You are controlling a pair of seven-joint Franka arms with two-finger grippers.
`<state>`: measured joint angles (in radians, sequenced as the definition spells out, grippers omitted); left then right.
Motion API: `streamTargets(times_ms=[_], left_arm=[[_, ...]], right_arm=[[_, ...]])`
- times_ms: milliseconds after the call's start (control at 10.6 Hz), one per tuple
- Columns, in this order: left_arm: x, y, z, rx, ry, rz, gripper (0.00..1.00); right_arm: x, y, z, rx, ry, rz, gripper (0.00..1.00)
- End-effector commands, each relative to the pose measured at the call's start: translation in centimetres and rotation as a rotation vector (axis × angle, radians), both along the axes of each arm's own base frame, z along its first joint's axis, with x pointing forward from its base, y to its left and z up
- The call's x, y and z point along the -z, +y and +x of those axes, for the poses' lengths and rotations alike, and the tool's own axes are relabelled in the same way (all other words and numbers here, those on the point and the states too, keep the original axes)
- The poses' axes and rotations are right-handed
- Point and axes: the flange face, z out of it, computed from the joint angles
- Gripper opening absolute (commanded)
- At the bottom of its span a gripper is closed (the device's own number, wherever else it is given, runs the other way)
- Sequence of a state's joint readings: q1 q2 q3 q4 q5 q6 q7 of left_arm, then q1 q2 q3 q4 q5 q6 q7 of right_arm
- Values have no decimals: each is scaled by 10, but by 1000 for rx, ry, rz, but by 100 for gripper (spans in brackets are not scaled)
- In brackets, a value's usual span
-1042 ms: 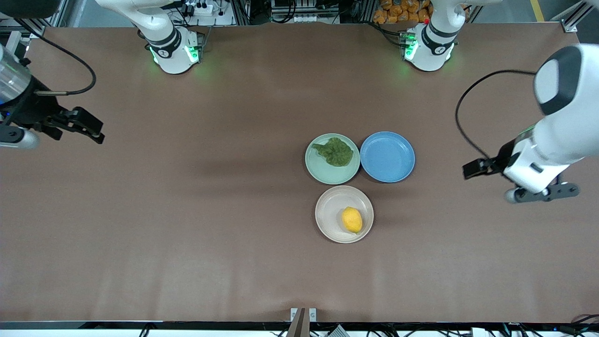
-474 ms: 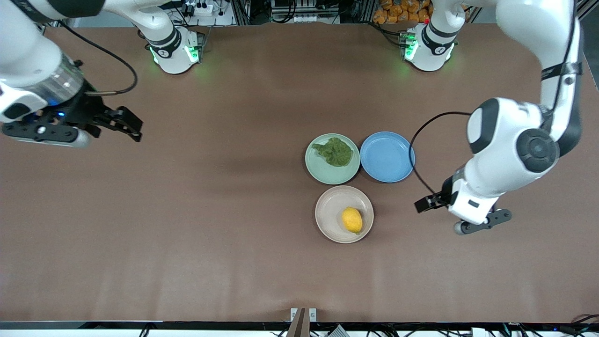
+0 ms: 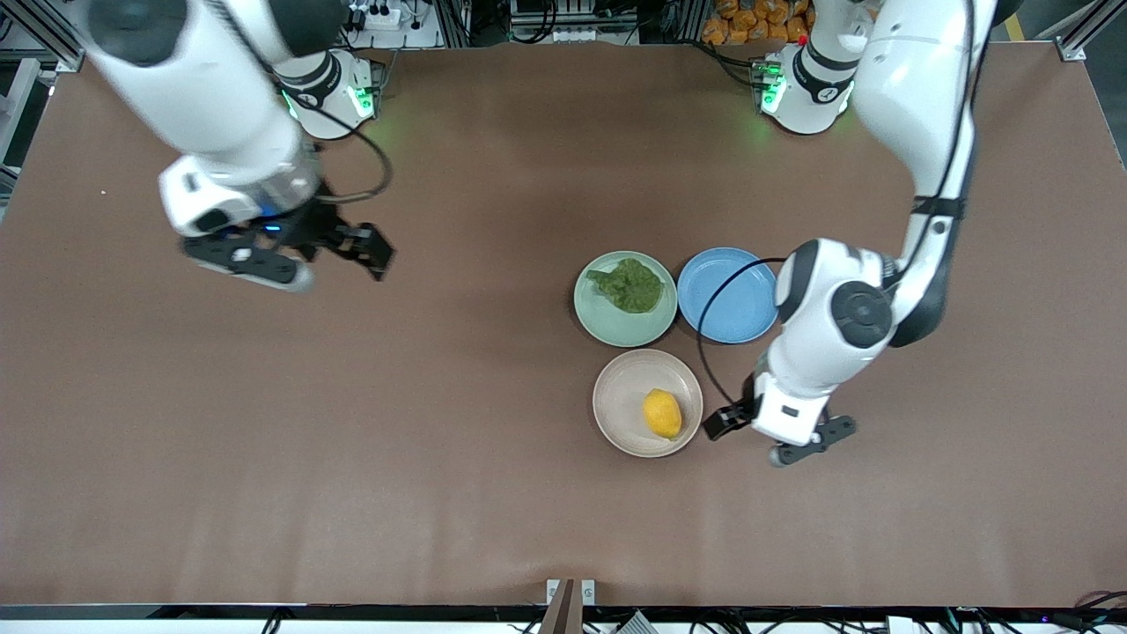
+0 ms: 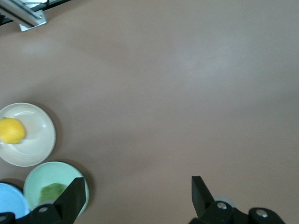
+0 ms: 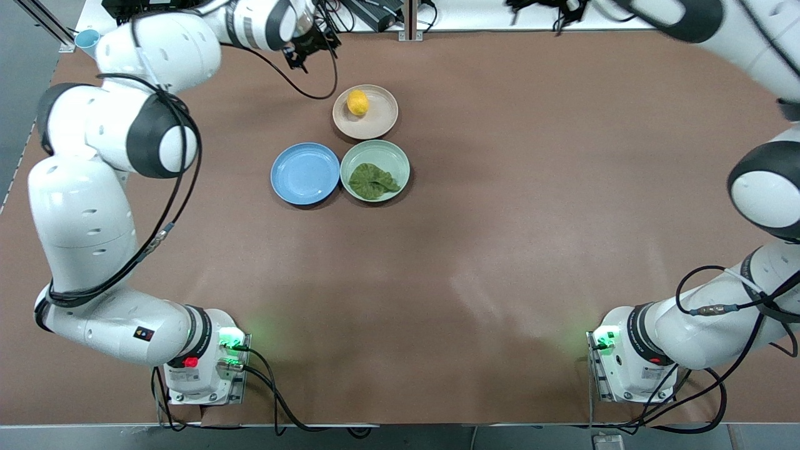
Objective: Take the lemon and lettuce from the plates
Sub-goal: 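Reach the left gripper to the lemon while the right gripper reaches the lettuce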
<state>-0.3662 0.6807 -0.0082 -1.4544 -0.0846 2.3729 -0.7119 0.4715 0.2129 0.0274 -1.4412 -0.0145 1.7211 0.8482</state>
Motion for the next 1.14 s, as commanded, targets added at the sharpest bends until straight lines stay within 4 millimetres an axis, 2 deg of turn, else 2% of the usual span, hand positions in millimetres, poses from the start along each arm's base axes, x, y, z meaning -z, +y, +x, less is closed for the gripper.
streamTargets(times_ms=[0, 189, 379, 474, 568, 663, 758, 853, 947, 1042], left_arm=[[18, -24, 2, 13, -19, -8, 100], [44, -50, -12, 10, 20, -4, 100], [48, -53, -14, 11, 25, -7, 100], [56, -59, -17, 18, 35, -3, 100], [63, -66, -21, 29, 42, 2, 100], [69, -68, -23, 31, 45, 3, 100], [71, -72, -24, 35, 39, 1, 100], [77, -73, -25, 27, 47, 0, 100], [82, -74, -27, 5, 58, -2, 100], [88, -77, -29, 0, 64, 1, 100]], right_arm=[[36, 55, -6, 81, 1, 14, 100], [73, 116, -22, 134, -20, 31, 100], [116, 173, -45, 160, -28, 34, 100], [143, 200, -58, 189, -36, 31, 100], [166, 220, -67, 229, -63, 24, 100], [192, 241, -82, 214, -90, -5, 96], [217, 263, -99, 193, -109, -41, 97], [241, 276, -109, 220, -112, -64, 100], [261, 288, -121, 200, -147, -84, 98], [276, 296, -124, 212, -159, -58, 97]])
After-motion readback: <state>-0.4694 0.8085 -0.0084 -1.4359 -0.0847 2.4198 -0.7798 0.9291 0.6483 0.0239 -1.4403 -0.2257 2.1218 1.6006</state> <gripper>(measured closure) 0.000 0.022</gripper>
